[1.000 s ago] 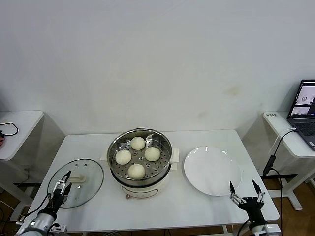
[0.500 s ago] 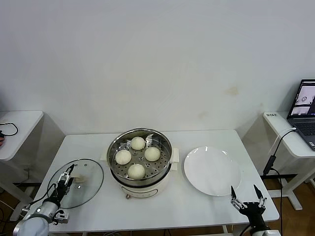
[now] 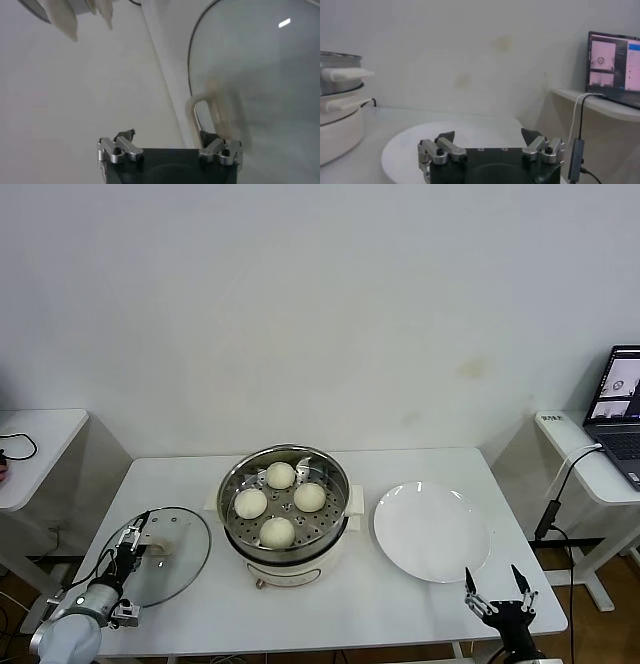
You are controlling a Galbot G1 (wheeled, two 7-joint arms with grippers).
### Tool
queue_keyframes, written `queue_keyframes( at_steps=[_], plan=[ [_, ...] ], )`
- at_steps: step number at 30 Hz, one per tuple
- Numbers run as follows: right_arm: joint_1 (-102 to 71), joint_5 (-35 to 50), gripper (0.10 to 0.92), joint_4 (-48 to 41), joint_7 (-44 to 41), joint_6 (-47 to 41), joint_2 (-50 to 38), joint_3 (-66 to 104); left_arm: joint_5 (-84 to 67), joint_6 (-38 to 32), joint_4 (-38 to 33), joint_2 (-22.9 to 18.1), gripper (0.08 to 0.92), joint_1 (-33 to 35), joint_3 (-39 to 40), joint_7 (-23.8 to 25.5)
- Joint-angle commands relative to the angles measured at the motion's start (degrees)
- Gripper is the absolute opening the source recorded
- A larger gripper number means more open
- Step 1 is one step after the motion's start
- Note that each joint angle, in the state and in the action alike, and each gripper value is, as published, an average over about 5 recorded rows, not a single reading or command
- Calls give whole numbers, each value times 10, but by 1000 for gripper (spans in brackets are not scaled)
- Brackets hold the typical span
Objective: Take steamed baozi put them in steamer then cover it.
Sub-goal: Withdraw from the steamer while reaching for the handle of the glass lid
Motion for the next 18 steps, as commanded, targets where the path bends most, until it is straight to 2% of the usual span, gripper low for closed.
queue_keyframes(
  at_steps=[1, 5, 18],
  plan=[
    [-3, -1, 823, 1, 0, 2, 0, -1, -17, -1, 25, 0, 823, -18, 11, 4],
    [-3, -1, 823, 0, 0, 2, -1, -1, -23, -3, 32, 0, 785, -20, 14, 3],
    [0, 2, 823, -1, 0, -1, -6, -7, -31, -23, 51, -6, 411, -30, 16, -11]
  ],
)
